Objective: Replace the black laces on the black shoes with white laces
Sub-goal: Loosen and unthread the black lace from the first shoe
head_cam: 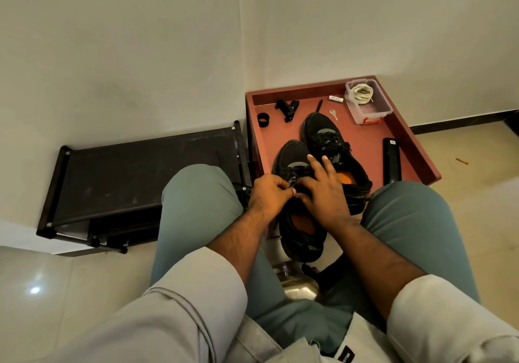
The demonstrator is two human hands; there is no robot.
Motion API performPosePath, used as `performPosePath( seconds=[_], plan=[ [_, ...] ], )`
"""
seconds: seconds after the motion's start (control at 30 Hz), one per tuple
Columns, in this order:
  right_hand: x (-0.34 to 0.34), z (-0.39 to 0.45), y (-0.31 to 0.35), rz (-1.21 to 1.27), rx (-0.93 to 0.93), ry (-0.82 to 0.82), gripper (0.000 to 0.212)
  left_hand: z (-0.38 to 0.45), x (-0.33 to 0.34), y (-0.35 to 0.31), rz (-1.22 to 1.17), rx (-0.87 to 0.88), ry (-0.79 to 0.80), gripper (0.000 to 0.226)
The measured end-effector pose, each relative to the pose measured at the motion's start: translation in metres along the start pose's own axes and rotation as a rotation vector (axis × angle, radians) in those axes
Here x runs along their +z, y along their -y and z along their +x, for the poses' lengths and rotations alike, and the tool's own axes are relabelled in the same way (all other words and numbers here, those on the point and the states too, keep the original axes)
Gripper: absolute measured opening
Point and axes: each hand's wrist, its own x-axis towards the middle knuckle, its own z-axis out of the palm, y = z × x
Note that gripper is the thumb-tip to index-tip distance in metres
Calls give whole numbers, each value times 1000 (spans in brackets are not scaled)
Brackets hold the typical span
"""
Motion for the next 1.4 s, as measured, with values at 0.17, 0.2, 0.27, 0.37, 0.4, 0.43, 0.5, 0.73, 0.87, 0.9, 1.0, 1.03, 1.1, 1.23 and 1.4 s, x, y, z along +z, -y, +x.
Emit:
performPosePath(
  seconds=[0.17, 0.2, 0.27, 0.37, 0.4, 0.43, 0.5, 0.73, 0.87, 0.9, 1.0, 1.03, 1.1, 1.23, 1.4],
  plan=[
    [3, 1, 3, 80, 46, -22, 11, 0, 0, -2, -25, -18, 10, 9],
    [1, 2, 0, 140, 77, -68, 10, 0, 1, -1, -29, -22, 3, 9],
    [-8, 6, -8, 309, 195, -214, 6, 1, 1, 1, -24, -26, -13, 9],
    [-28, 12, -22, 714, 488, -518, 6, 2, 1, 1, -31, -26, -20, 8],
    [-35, 12, -25, 815, 576, -608, 5, 1, 1, 0, -34, -27, -19, 8],
    [-40, 12, -26, 859, 641, -671, 4, 1, 1, 0, -35, -27, -19, 9],
    [-41, 9, -25, 797, 644, -692, 10, 0, 1, -1, -28, -23, -23, 9],
    [-5, -1, 4, -9, 56, -12, 25, -3, 0, -5, -15, -13, -38, 18],
    [-1, -2, 6, -30, 89, 39, 16, -5, -1, -7, -28, -23, -26, 18],
    [-2, 0, 6, -32, 77, 16, 14, -5, -1, -7, -32, -26, -25, 16],
    [-7, 4, 6, -37, 66, -35, 11, -6, -1, -8, -58, -33, -17, 15],
    [-8, 3, 6, -40, 72, -47, 10, -6, -1, -9, -63, -34, -23, 16],
    [-10, 3, 2, -32, 98, -110, 7, -5, 0, -9, -65, -37, -48, 17],
    [-34, 13, -20, 228, 388, -514, 10, -3, 0, -6, -76, -42, -90, 12],
    [-72, 19, -56, 750, 830, -879, 23, 0, 0, -3, -21, -23, -147, 13]
  ],
)
